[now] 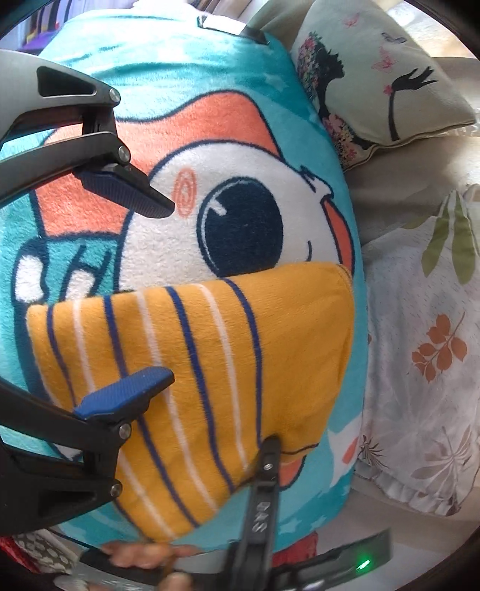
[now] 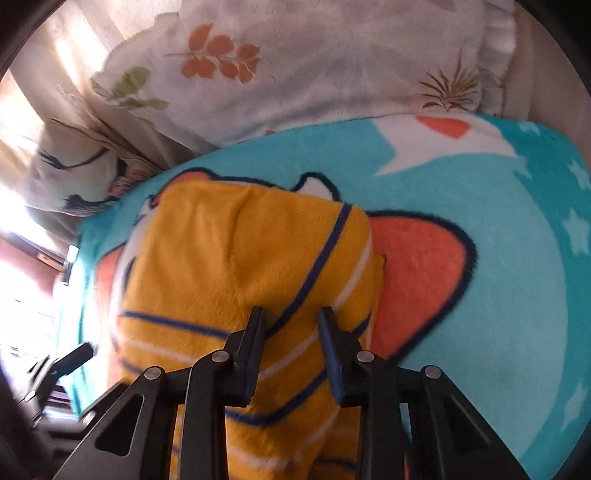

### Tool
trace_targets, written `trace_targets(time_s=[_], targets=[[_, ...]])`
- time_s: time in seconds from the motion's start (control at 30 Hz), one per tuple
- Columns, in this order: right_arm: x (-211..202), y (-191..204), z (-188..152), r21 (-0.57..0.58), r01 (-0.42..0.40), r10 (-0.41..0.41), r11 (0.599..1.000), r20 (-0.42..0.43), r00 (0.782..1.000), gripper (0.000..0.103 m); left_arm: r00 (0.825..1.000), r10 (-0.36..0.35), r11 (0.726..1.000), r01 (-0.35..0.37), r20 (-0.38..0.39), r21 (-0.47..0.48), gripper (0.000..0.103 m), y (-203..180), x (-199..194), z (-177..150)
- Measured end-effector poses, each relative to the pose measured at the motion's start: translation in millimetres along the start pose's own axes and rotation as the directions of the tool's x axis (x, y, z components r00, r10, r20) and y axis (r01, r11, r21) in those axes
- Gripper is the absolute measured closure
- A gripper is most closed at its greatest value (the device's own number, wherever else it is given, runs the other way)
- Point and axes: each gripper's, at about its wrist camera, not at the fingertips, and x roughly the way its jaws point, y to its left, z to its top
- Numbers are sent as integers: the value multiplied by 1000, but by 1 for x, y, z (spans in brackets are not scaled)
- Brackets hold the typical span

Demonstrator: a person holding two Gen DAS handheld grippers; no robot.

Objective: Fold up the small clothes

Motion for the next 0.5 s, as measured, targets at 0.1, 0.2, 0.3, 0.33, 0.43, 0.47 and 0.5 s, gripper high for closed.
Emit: trace_targets(time_s=[0.1,0.2,0.3,0.33,0.43,0.47,0.5], targets=[[0,0,2,-4,5,-5,1000,-4,1000,71,999,42,998,-43,20,35,21,-3,-6,-3],[-5,-7,-1,11,-25,25,1000,3,1000,71,997,72,995,-74,35,64,21,-6,-10,-5],[-20,-20,-5,64,-68,66,996,29,997,70,995,89,993,-92,43,76,21,-7,-12,-4],[-24,-24,-7,80,-82,79,993,38,996,67,995,91,993,-94,46,77,21,-7,-13,-4],[-36,-36,-15,124,-124,117,985,61,991,49,994,94,993,-98,53,71,21,-8,-15,-3],[-38,-40,-18,136,-132,124,982,66,990,46,994,94,993,-97,53,67,21,-8,-15,-3],[-40,-44,-21,146,-138,130,980,68,989,45,994,93,993,-97,52,64,21,-9,-15,-3]])
